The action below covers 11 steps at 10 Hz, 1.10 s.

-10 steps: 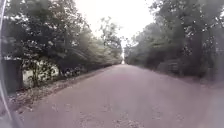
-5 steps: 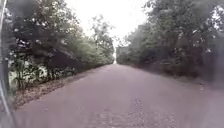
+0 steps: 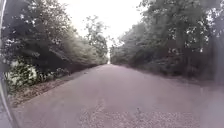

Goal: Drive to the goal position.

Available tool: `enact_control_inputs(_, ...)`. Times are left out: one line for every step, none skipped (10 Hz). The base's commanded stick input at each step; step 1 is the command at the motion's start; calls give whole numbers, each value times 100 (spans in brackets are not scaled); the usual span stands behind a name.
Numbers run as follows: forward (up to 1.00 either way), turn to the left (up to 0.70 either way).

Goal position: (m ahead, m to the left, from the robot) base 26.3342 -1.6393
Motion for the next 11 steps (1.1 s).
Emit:
enact_control_inputs(70, 0)
enact_control_inputs(70, 0)
enact_control_inputs(70, 0)
enact_control_inputs(70, 0)
enact_control_inputs(70, 0)
enact_control_inputs(70, 0)
enact_control_inputs(70, 0)
enact_control_inputs(70, 0)
enact_control_inputs(70, 0)
enact_control_inputs(70, 0)
enact_control_inputs(70, 0)
